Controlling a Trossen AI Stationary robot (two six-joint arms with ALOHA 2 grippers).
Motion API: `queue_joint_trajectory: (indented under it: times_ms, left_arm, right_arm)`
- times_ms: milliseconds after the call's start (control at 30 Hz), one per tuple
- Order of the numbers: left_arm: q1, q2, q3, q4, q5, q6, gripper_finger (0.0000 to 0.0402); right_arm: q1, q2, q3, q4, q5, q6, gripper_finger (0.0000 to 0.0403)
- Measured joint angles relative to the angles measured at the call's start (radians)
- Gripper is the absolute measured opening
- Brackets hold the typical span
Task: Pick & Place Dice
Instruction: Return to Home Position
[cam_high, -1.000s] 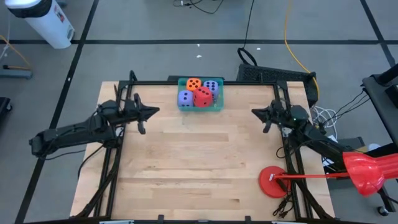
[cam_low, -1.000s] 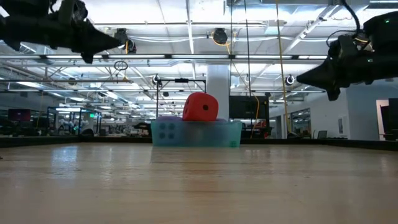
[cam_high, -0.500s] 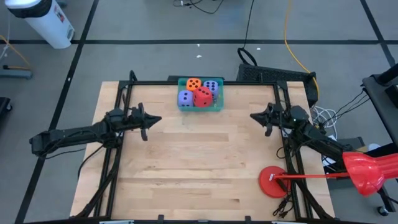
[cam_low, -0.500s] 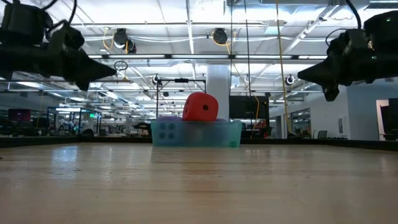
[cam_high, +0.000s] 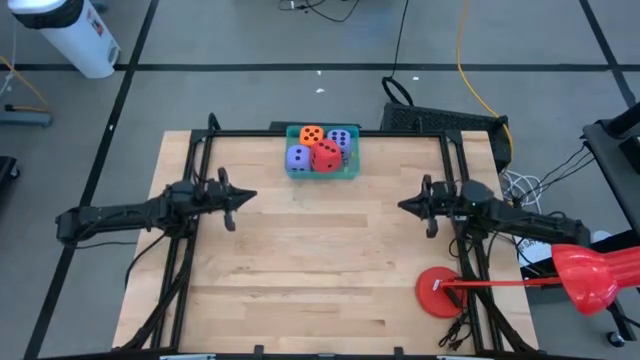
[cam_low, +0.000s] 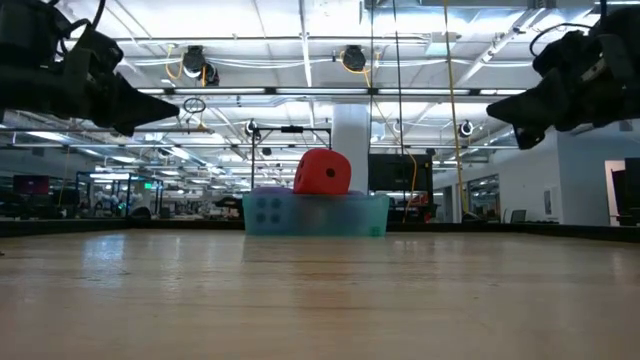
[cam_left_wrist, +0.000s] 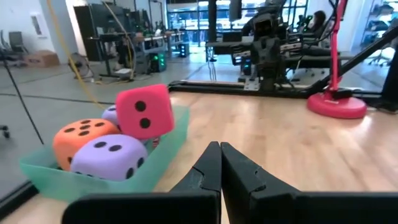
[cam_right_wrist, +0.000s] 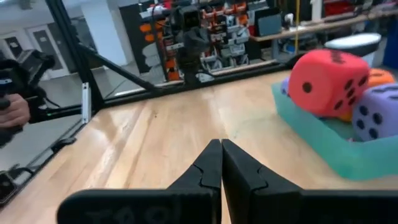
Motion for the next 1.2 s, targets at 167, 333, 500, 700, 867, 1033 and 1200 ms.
queue_joint_trajectory:
  times_ms: [167,333,500,700,867,1033,1200]
  left_arm:
    - [0.097,-0.054,0.000,-0.043,0.100,0.005,0.0001]
    - [0.147,-0.102,0.000,-0.069,0.223,-0.068,0.0000]
    - [0.125,-0.113,0.000,-0.212,0.137,-0.066,0.0000]
    - [0.106,-0.116,0.000,-0.211,0.121,-0.046,0.0000]
    - [0.106,-0.115,0.000,-0.211,0.122,-0.052,0.0001]
    - [0.106,-0.114,0.000,-0.214,0.095,-0.058,0.0014]
    - [0.107,-0.114,0.000,-0.214,0.091,-0.073,0.0018]
  right_arm:
    - [-0.002,-0.061,0.009,-0.023,0.000,-0.038,0.0000]
    - [0.001,-0.115,0.003,-0.034,-0.022,0.007,0.0000]
    - [0.000,-0.115,-0.070,-0.007,0.066,0.038,0.0000]
    - [0.000,-0.079,-0.071,0.017,0.080,0.036,0.0000]
    - [0.000,-0.075,-0.072,0.020,0.053,0.045,0.0000]
    - [0.000,-0.075,-0.072,0.027,0.051,0.056,0.0000]
    - [0.000,-0.075,-0.072,0.029,0.052,0.053,0.0000]
